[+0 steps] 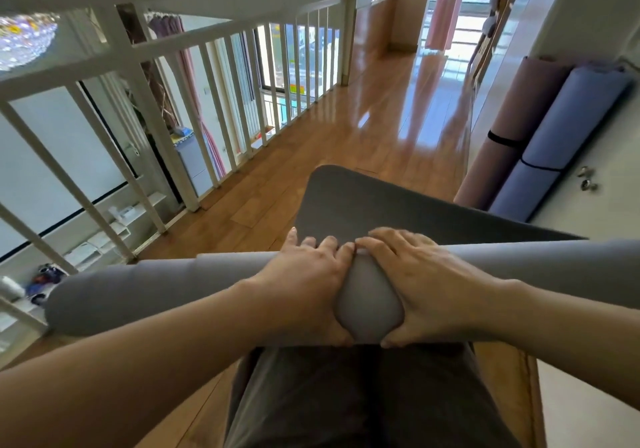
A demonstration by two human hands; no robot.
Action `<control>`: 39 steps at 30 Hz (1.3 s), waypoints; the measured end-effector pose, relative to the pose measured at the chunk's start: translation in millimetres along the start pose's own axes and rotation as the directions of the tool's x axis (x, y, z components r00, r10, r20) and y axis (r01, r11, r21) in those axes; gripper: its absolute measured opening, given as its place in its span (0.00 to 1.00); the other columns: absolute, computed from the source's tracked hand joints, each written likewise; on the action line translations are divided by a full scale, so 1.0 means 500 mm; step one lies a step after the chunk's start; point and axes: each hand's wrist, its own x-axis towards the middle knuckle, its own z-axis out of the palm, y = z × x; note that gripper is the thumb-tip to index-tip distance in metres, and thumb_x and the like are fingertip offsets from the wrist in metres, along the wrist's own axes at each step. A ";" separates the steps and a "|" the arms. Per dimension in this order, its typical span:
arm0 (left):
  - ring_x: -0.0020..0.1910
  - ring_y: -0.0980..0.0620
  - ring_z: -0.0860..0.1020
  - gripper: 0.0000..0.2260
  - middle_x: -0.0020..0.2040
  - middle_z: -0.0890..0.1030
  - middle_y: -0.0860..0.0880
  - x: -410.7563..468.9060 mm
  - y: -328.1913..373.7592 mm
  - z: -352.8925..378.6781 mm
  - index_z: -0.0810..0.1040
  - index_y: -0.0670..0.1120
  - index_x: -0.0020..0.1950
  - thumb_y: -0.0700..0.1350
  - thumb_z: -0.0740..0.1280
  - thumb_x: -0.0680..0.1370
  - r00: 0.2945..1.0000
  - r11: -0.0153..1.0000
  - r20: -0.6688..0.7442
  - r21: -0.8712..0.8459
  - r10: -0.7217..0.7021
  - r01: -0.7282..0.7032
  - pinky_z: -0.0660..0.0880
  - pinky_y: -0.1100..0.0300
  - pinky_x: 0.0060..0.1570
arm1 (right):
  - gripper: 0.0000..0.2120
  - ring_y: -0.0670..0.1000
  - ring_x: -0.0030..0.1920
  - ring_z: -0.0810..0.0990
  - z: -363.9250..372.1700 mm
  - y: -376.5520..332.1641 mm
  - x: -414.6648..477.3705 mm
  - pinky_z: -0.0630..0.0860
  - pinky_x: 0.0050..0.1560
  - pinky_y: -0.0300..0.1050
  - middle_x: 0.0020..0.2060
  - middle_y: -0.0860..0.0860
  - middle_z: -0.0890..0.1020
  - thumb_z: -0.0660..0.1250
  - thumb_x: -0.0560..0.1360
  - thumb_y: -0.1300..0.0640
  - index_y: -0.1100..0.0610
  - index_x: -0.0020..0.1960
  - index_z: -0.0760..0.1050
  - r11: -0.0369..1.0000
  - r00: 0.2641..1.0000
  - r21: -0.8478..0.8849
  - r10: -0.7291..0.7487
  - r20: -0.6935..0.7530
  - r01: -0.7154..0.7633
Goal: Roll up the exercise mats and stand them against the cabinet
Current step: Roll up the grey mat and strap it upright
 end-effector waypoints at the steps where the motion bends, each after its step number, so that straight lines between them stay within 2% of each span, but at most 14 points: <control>1: 0.70 0.47 0.62 0.49 0.72 0.62 0.50 0.007 -0.008 -0.006 0.48 0.50 0.77 0.71 0.67 0.66 1.000 0.999 0.022 -0.035 0.002 -0.001 0.52 0.42 0.72 | 0.48 0.47 0.67 0.59 0.007 0.008 -0.004 0.54 0.69 0.44 0.68 0.45 0.57 0.67 0.63 0.27 0.47 0.73 0.50 0.999 0.997 -0.019 -0.030 -0.064 0.029; 3: 0.68 0.48 0.60 0.49 0.70 0.60 0.50 0.017 -0.022 -0.020 0.49 0.52 0.77 0.70 0.69 0.66 0.998 0.996 0.061 -0.090 0.010 -0.005 0.58 0.46 0.71 | 0.44 0.45 0.60 0.62 0.015 0.020 -0.007 0.59 0.64 0.44 0.62 0.45 0.61 0.63 0.63 0.24 0.48 0.68 0.56 0.995 0.984 -0.080 -0.076 -0.162 0.064; 6: 0.65 0.48 0.59 0.49 0.66 0.57 0.51 0.031 -0.025 -0.029 0.47 0.52 0.78 0.69 0.68 0.67 0.999 0.999 0.032 -0.035 0.019 -0.018 0.62 0.51 0.67 | 0.40 0.42 0.54 0.62 0.007 0.034 0.000 0.60 0.58 0.40 0.57 0.43 0.62 0.62 0.63 0.23 0.46 0.64 0.58 0.999 0.984 -0.013 -0.045 -0.175 0.043; 10: 0.69 0.48 0.64 0.39 0.71 0.61 0.49 0.030 -0.015 -0.024 0.48 0.51 0.78 0.63 0.64 0.74 0.993 1.000 -0.115 0.006 -0.015 0.016 0.56 0.46 0.72 | 0.37 0.41 0.50 0.65 -0.011 0.063 0.036 0.63 0.53 0.38 0.51 0.41 0.63 0.63 0.63 0.25 0.47 0.61 0.59 0.999 0.982 0.044 -0.018 -0.189 0.027; 12: 0.73 0.48 0.60 0.32 0.75 0.60 0.48 0.030 -0.014 -0.016 0.50 0.49 0.77 0.60 0.59 0.78 0.989 0.999 -0.138 0.010 -0.049 0.051 0.50 0.43 0.73 | 0.37 0.41 0.53 0.66 -0.012 0.073 0.048 0.68 0.58 0.43 0.54 0.42 0.66 0.64 0.64 0.27 0.47 0.63 0.60 0.997 0.983 0.074 0.000 -0.185 0.014; 15: 0.76 0.49 0.53 0.29 0.78 0.54 0.47 0.043 -0.024 -0.008 0.50 0.48 0.78 0.59 0.52 0.81 0.989 0.995 -0.112 -0.017 -0.096 0.094 0.46 0.42 0.74 | 0.48 0.44 0.65 0.60 -0.006 0.065 0.045 0.56 0.74 0.54 0.67 0.45 0.62 0.64 0.62 0.25 0.49 0.72 0.55 0.999 0.995 0.009 0.032 -0.093 -0.031; 18: 0.75 0.48 0.51 0.31 0.76 0.55 0.49 0.063 -0.037 -0.016 0.51 0.49 0.78 0.63 0.52 0.79 0.990 0.990 -0.087 -0.092 -0.113 0.105 0.47 0.43 0.74 | 0.57 0.49 0.70 0.54 0.013 0.060 0.045 0.52 0.75 0.54 0.71 0.47 0.53 0.67 0.60 0.24 0.52 0.76 0.47 0.994 0.996 -0.095 0.048 -0.077 -0.055; 21: 0.73 0.45 0.55 0.42 0.70 0.56 0.48 0.083 -0.035 -0.020 0.50 0.46 0.78 0.72 0.53 0.74 0.988 0.993 -0.104 -0.014 -0.117 0.117 0.48 0.41 0.74 | 0.54 0.47 0.66 0.62 0.004 0.073 0.069 0.59 0.70 0.45 0.67 0.46 0.61 0.70 0.60 0.27 0.51 0.75 0.53 0.997 0.991 -0.056 0.044 -0.122 -0.052; 24: 0.72 0.40 0.58 0.49 0.72 0.56 0.44 0.096 -0.019 0.002 0.44 0.47 0.77 0.73 0.60 0.69 0.985 0.990 -0.142 0.096 -0.094 0.108 0.49 0.39 0.73 | 0.51 0.46 0.65 0.66 -0.027 0.092 0.090 0.61 0.67 0.42 0.66 0.46 0.66 0.75 0.61 0.33 0.51 0.73 0.55 0.996 0.995 0.073 0.063 -0.072 -0.058; 26: 0.72 0.39 0.59 0.49 0.73 0.56 0.43 0.104 -0.021 0.015 0.44 0.48 0.76 0.72 0.63 0.68 0.980 0.987 -0.176 0.118 -0.089 0.110 0.51 0.39 0.72 | 0.49 0.47 0.66 0.65 -0.032 0.104 0.096 0.58 0.69 0.45 0.67 0.46 0.66 0.75 0.62 0.35 0.50 0.73 0.54 0.989 0.996 0.122 0.090 -0.025 -0.086; 29: 0.68 0.42 0.66 0.48 0.70 0.63 0.45 0.122 -0.042 0.012 0.50 0.50 0.75 0.72 0.65 0.66 0.973 0.991 -0.212 0.077 -0.090 0.109 0.58 0.41 0.69 | 0.54 0.51 0.72 0.57 -0.008 0.112 0.096 0.53 0.74 0.58 0.72 0.48 0.58 0.72 0.61 0.30 0.49 0.75 0.48 0.994 0.994 -0.012 0.106 -0.038 -0.107; 31: 0.65 0.43 0.69 0.48 0.68 0.66 0.46 0.129 -0.053 0.001 0.52 0.51 0.75 0.73 0.66 0.64 0.977 0.995 -0.199 0.041 -0.076 0.086 0.63 0.43 0.67 | 0.54 0.52 0.70 0.59 0.015 0.111 0.093 0.55 0.73 0.62 0.71 0.48 0.56 0.71 0.60 0.28 0.48 0.74 0.48 0.994 0.991 -0.055 0.087 -0.100 -0.093; 34: 0.60 0.46 0.71 0.48 0.64 0.69 0.47 0.139 -0.061 -0.019 0.56 0.52 0.74 0.74 0.66 0.62 0.986 0.998 -0.152 0.020 -0.063 0.067 0.69 0.46 0.62 | 0.50 0.48 0.63 0.67 0.009 0.117 0.100 0.65 0.68 0.55 0.65 0.45 0.64 0.72 0.59 0.29 0.46 0.72 0.54 0.997 0.983 -0.002 0.071 -0.167 -0.073; 39: 0.53 0.51 0.73 0.44 0.58 0.72 0.51 0.120 -0.068 -0.062 0.59 0.55 0.72 0.73 0.67 0.63 0.997 0.997 -0.040 0.040 -0.070 0.072 0.71 0.52 0.56 | 0.48 0.43 0.61 0.67 -0.034 0.110 0.098 0.68 0.65 0.48 0.64 0.42 0.65 0.74 0.60 0.31 0.44 0.72 0.55 0.996 0.997 0.085 -0.029 -0.077 0.035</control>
